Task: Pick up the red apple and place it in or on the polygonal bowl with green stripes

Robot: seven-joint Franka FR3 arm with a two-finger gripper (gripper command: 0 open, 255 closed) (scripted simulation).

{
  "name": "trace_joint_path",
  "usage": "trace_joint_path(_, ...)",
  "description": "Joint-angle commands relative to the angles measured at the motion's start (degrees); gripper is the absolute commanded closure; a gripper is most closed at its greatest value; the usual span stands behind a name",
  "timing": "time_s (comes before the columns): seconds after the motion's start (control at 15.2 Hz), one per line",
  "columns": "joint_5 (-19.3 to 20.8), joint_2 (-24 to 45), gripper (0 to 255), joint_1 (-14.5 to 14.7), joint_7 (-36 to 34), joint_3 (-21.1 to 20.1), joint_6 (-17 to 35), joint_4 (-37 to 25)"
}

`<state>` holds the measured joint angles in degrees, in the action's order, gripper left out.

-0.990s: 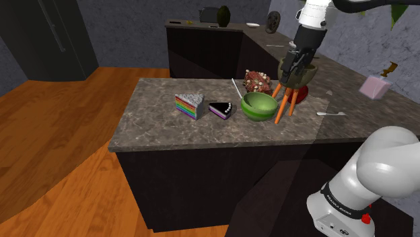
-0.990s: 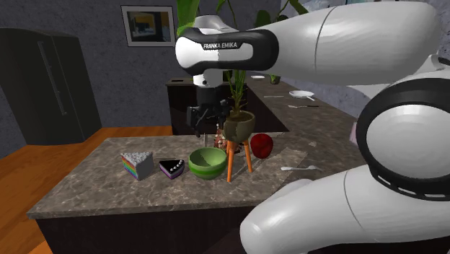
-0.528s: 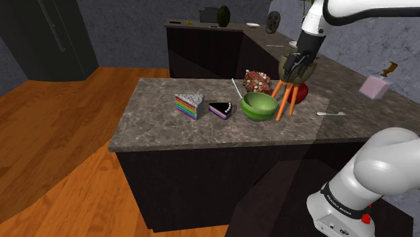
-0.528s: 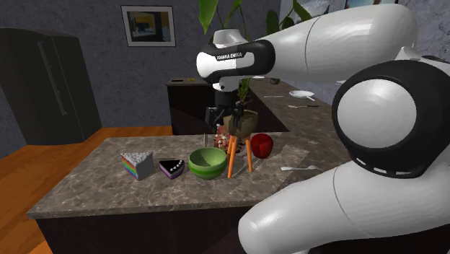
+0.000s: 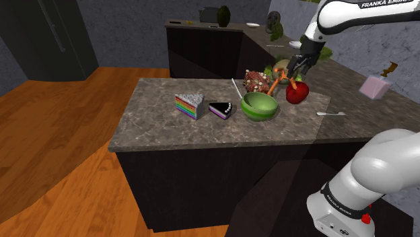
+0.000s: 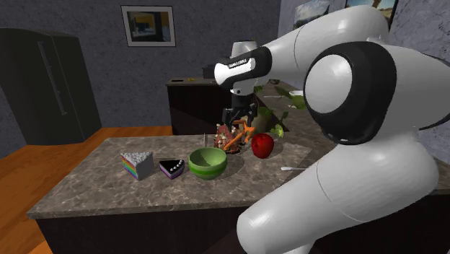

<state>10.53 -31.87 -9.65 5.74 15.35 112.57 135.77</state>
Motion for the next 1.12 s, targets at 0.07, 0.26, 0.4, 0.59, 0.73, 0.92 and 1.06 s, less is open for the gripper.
trace_joint_path(0.07, 0.6, 3.7, 0, -1.2, 1.5, 3.0, 4.1, -1.1)
trace_joint_path(0.26, 0.6, 7.5, 0, -2.2, 3.3, 6.0, 7.6, -2.8)
trace_joint_path(0.4, 0.2, 10.2, 0, -2.8, 4.6, 8.1, 9.8, -4.2)
trace_joint_path(0.59, -1.1, 14.5, 0, -3.4, 6.9, 11.2, 13.0, -6.6)
trace_joint_path(0.73, -2.5, 17.5, 0, -3.7, 8.6, 13.3, 14.9, -8.5)
trace_joint_path(0.92, -3.6, 19.7, 0, -3.8, 9.7, 14.4, 17.2, -8.6)
trace_joint_path(1.06, -4.1, 20.8, 0, -3.7, 10.1, 14.7, 18.7, -8.0)
